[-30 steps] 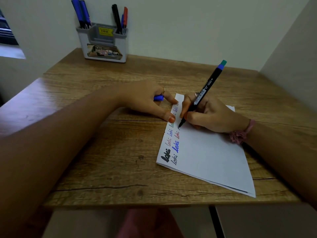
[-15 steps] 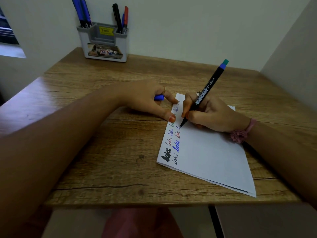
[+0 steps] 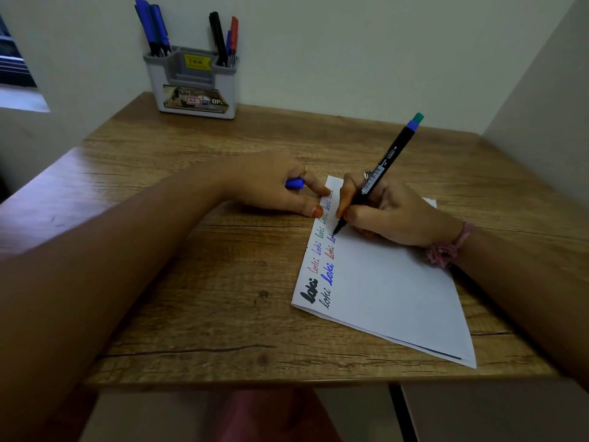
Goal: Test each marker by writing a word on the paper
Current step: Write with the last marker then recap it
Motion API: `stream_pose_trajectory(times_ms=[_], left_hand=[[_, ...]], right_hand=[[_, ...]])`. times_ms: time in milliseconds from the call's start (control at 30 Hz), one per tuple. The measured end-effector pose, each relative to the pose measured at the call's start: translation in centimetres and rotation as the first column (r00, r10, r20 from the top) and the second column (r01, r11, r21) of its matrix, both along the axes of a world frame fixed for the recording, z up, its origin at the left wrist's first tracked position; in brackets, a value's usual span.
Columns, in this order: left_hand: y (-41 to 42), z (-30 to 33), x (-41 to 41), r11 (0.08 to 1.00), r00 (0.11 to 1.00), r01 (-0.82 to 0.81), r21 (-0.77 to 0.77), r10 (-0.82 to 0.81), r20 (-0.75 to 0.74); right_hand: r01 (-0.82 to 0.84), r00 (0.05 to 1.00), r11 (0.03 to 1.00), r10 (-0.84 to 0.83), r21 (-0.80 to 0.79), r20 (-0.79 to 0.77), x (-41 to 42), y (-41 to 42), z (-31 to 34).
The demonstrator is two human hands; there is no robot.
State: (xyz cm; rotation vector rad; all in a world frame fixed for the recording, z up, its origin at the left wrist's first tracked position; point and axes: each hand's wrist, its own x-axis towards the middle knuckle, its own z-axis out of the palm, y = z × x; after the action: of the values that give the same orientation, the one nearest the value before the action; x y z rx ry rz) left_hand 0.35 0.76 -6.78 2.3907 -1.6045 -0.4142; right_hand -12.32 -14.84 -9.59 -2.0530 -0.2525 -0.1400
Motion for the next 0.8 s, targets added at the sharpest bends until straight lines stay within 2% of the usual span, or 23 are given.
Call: stream_pose_trajectory(times_ms=[267,800], left_hand=[[0.07,0.06,-0.05,1.0,1.0,0.001,-0.003,-0.001,-0.006],[0.12,0.0,0.05,1.0,1.0,0.02,0.006,-0.019,-0.024]], right_hand=[[0.017,1.0,0.999,-0.017,-0.036,0.001,-0.03,-0.04,0.07],[0.03,1.0,1.0,-0.03,0.0,-0.004,-0.09,-0.12,0.14]])
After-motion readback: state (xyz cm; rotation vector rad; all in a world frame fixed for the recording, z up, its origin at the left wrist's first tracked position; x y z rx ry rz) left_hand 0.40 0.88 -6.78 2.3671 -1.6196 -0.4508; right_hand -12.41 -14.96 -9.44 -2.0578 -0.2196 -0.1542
